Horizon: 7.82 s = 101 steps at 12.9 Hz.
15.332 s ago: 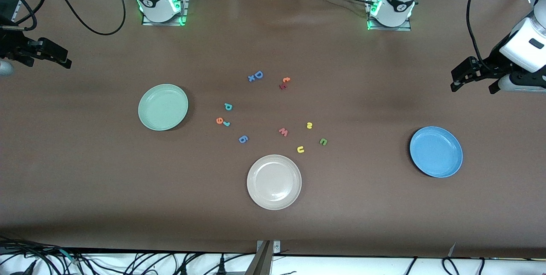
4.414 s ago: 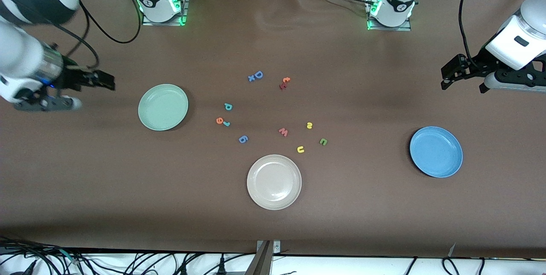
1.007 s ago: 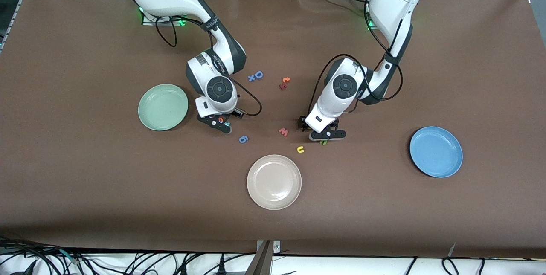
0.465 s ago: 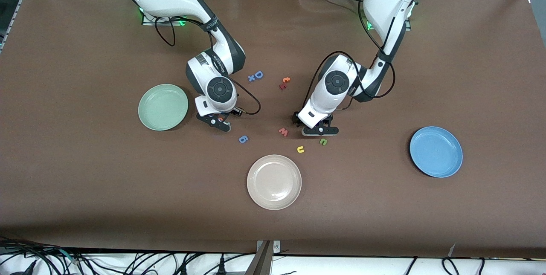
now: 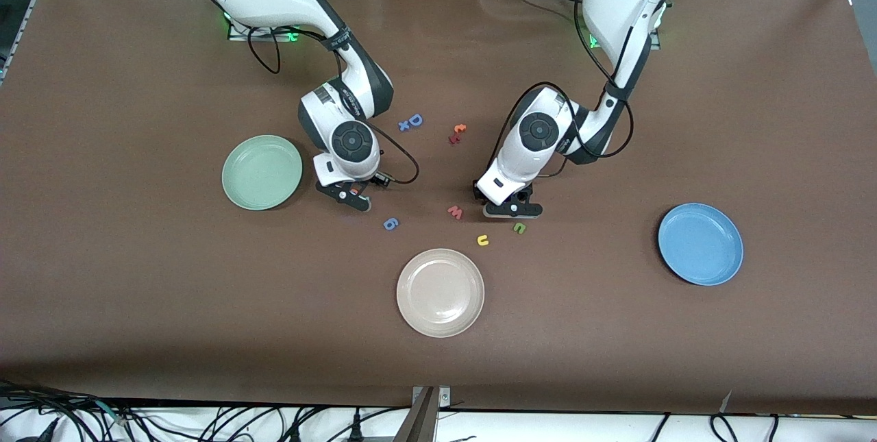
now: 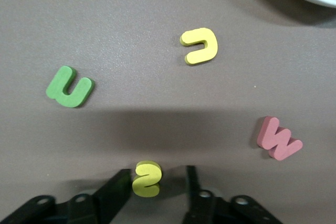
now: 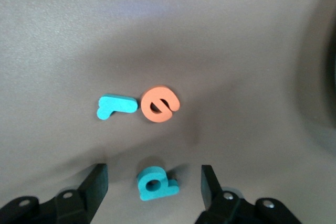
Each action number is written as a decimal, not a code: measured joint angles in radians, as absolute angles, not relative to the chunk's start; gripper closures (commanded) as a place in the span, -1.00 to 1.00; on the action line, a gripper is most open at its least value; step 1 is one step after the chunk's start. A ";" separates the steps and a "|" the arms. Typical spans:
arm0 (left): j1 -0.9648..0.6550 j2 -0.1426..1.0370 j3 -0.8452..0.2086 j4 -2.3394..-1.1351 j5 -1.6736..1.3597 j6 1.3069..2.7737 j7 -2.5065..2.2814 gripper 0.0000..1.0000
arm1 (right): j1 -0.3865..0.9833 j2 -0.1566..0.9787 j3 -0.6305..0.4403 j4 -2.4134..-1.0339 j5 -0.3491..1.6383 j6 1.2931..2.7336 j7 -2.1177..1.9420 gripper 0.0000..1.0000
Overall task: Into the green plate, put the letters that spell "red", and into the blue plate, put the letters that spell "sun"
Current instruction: 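Lower and close the right gripper on the p while the left gripper grasps the 2, then carry the yellow 2 to the blue plate while the right gripper lifts the p, then release the 2 on the blue plate while the right gripper drops the p, then grasp the green u with the left gripper while the right gripper grasps the orange e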
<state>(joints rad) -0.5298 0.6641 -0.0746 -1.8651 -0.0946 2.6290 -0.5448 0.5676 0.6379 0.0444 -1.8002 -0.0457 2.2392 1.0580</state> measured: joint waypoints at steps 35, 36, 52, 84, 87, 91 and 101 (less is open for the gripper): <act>-0.081 0.520 0.153 -1.885 0.010 2.421 0.614 0.85 | 0.567 0.538 0.056 -2.017 -0.017 2.494 1.067 0.68; -0.081 0.530 0.153 -1.885 0.010 2.436 0.615 0.73 | 0.567 0.537 0.056 -2.016 -0.017 2.493 1.066 0.68; -0.299 0.489 0.102 -1.867 -0.095 2.425 0.194 -1.00 | 0.523 0.447 -0.272 -2.027 0.050 2.109 0.456 -0.55; -0.545 0.737 0.064 -1.715 -0.092 2.475 0.066 -0.58 | 0.615 0.623 -0.162 -1.744 0.131 2.252 1.579 -0.87; -0.545 0.737 0.064 -1.715 -0.092 2.478 0.067 -0.48 | 0.605 0.623 -0.162 -1.745 0.131 2.219 1.579 -0.83; -0.547 0.737 0.064 -1.716 -0.092 2.489 0.067 -0.25 | 0.599 0.626 -0.162 -1.746 0.134 2.186 1.646 -0.72; -0.551 0.737 0.065 -1.715 -0.092 2.505 0.067 0.35 | 0.626 0.678 -0.119 -1.758 0.136 2.298 1.881 -0.44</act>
<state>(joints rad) -0.5508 0.7369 0.0648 -1.7153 -0.0919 2.5046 0.0672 0.6263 0.6782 -0.1195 -1.7584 0.1363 2.2981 1.8810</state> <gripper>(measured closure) 0.520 0.185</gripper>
